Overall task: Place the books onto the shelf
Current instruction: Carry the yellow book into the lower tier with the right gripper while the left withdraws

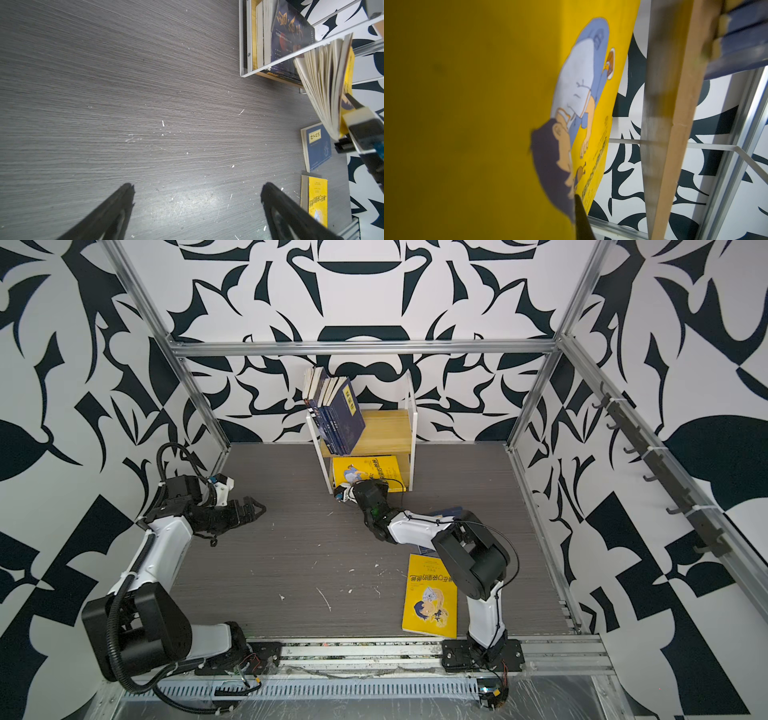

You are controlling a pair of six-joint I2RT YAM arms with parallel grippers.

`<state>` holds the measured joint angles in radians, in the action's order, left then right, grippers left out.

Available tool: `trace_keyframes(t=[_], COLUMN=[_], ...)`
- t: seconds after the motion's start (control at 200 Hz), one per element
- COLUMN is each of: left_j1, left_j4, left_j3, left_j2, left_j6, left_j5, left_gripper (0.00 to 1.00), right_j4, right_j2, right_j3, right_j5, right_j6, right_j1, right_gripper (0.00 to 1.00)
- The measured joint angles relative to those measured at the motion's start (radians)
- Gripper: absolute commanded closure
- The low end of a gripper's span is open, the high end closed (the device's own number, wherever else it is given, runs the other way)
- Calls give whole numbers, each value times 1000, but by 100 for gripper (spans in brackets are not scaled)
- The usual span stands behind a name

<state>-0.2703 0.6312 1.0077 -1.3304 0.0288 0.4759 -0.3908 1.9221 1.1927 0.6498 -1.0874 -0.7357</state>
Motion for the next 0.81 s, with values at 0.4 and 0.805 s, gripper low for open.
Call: trace_keyframes(t=[0.4,0.805], left_j1=[0,0], left_j4=[-12,-23], left_j3=[-5,-16], left_j2=[11,26], left_j6=[2,2], left_j5=[5,7], left_gripper=[0,0], right_j4=[102,411], right_j2=[187,238], right_j3=[256,408], right_j5=[24,-44], right_j6=[63,182], right_j1=[37,41], right_gripper=[99,58])
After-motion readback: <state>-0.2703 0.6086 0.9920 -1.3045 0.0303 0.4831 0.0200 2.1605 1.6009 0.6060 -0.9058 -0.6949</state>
